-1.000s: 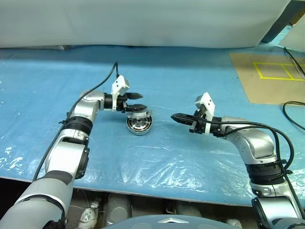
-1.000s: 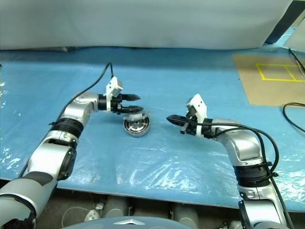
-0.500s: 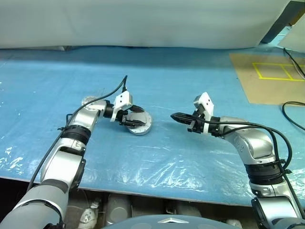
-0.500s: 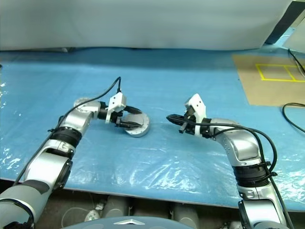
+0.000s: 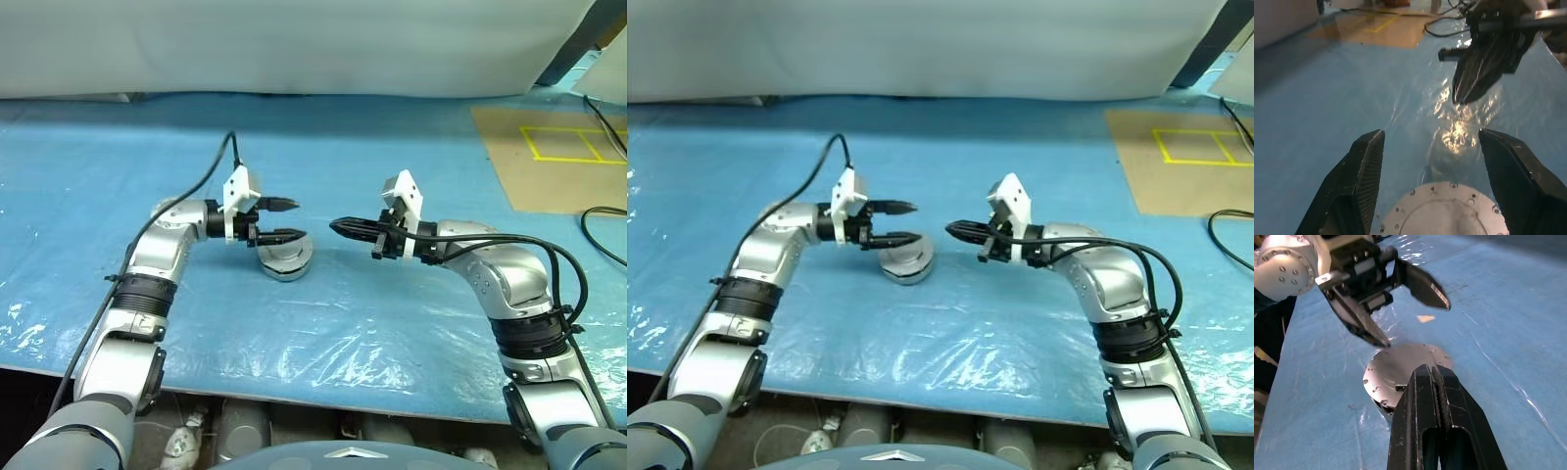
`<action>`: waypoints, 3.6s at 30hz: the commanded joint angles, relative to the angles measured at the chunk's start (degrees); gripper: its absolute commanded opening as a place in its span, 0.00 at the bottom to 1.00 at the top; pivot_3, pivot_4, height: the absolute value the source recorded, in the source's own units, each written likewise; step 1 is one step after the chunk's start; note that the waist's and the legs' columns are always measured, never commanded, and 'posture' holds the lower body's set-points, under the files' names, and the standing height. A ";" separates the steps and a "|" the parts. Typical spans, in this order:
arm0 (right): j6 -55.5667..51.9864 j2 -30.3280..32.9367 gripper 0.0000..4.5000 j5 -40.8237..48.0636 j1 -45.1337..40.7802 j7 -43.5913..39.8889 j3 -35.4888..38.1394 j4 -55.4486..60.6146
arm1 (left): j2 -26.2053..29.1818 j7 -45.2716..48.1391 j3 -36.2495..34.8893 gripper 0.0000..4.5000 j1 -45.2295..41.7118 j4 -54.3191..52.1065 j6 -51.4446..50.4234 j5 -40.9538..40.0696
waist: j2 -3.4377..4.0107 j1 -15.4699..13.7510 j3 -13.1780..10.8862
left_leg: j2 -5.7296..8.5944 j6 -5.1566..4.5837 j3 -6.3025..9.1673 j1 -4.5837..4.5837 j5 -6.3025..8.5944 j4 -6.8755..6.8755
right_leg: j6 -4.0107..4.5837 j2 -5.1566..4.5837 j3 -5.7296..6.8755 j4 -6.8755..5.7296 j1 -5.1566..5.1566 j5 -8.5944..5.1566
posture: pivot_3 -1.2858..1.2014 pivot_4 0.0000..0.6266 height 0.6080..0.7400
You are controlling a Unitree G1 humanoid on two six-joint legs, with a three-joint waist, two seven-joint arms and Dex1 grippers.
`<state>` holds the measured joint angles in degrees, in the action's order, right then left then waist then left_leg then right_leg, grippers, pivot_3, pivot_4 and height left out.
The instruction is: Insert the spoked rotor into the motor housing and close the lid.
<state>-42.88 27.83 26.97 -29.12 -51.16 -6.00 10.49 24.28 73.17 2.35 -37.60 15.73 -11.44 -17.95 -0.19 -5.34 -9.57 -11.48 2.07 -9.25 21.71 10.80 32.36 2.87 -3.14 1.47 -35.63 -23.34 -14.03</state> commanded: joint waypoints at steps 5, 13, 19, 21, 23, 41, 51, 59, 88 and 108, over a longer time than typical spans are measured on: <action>1.61 -3.86 0.40 0.60 -5.60 -2.59 -4.13 -2.37 | 4.57 -6.53 -5.64 0.72 9.25 -18.96 -11.07 -8.41 | 0.02 0.72 -0.01 | -0.03 0.00 -0.03 -0.04 0.00 0.00 | 0.20 0.02 -0.02 -0.01 0.00 -0.12 | 0.52 0.24 1.00; 8.33 -9.43 0.99 -5.61 -10.52 -4.16 -10.74 -12.05 | 5.20 -16.57 -11.20 0.72 17.51 -24.03 -14.32 -11.48 | 0.02 1.29 -0.02 | -0.03 0.00 -0.02 0.01 0.00 0.06 | 0.22 0.02 0.00 -0.02 0.01 -0.13 | 0.52 0.24 1.00; 13.24 -11.15 0.99 -10.17 -12.30 -5.52 -14.01 -18.54 | 6.56 -20.15 -12.56 0.72 22.23 -25.72 -12.39 -10.30 | 0.02 1.45 -0.02 | -0.06 0.01 -0.02 0.00 0.00 0.08 | 0.12 0.05 0.00 -0.02 0.01 -0.07 | 0.52 0.24 1.00; 15.64 -12.22 0.99 -11.51 -12.62 -5.26 -14.15 -20.74 | 6.97 -20.80 -12.81 0.72 23.49 -25.70 -11.79 -9.96 | 0.02 1.45 -0.02 | -0.07 0.01 -0.02 -0.01 0.00 0.08 | 0.11 0.06 0.00 -0.02 0.01 -0.07 | 0.52 0.24 1.00; 17.80 -13.43 0.99 -13.38 -12.83 -4.26 -14.51 -22.02 | 7.39 -21.05 -12.79 0.72 24.64 -25.74 -11.23 -9.74 | 0.02 1.45 -0.02 | -0.08 0.01 -0.02 -0.02 0.00 0.09 | 0.14 0.06 -0.01 -0.03 0.01 -0.08 | 0.52 0.24 1.00; 27.89 -15.09 0.99 -21.81 -11.65 -3.23 -15.91 -31.56 | 7.25 -22.70 -10.35 0.72 24.75 -24.71 -9.62 -9.06 | 0.01 1.48 -0.01 | -0.10 0.00 -0.03 -0.06 0.00 0.24 | 0.21 0.07 -0.03 -0.11 0.06 -0.12 | 0.52 0.24 1.00; 30.69 -14.97 0.66 -25.53 -10.68 -3.39 -17.53 -33.43 | 6.63 -23.16 -8.91 0.72 24.57 -24.45 -9.11 -8.72 | 0.01 1.49 -0.01 | -0.14 0.00 -0.03 -0.08 0.00 0.34 | 0.22 0.08 -0.03 -0.16 0.10 -0.13 | 0.52 0.24 1.00; 30.71 -16.62 0.66 -26.97 -10.21 -1.41 -17.82 -35.07 | 5.36 -23.60 -7.14 0.72 24.16 -24.35 -9.12 -8.41 | 0.01 1.70 -0.01 | -0.17 0.00 -0.08 -0.42 0.01 0.38 | 0.24 0.08 -0.12 -0.16 0.38 -0.14 | 0.52 0.24 1.00; 28.09 -15.38 0.66 -28.89 -8.95 -1.39 -17.54 -36.18 | 1.54 -24.29 1.98 0.72 18.50 -6.19 -0.04 3.32 | 0.17 2.16 0.10 | -0.10 -0.05 -0.23 -1.23 0.04 0.06 | 0.23 -0.01 -0.22 0.19 1.14 -0.17 | 0.52 0.24 1.00; 26.92 -14.08 0.66 -29.16 -7.31 -1.01 -16.97 -34.36 | 0.07 -16.36 0.47 0.00 17.10 -9.02 -3.22 -3.62 | 0.16 1.33 0.11 | -0.06 -0.03 -0.34 -0.86 0.02 -0.09 | 0.23 -0.08 -0.21 0.31 0.78 -0.17 | 0.52 0.24 1.00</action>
<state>-13.18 12.20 -0.19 -38.35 -52.48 -22.04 -21.03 23.88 56.22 1.70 -20.81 8.26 -15.39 -22.61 -0.03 -4.00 -9.46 -11.54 2.05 -9.59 20.85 10.82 32.27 3.09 -3.21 1.26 -35.32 -22.55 -14.20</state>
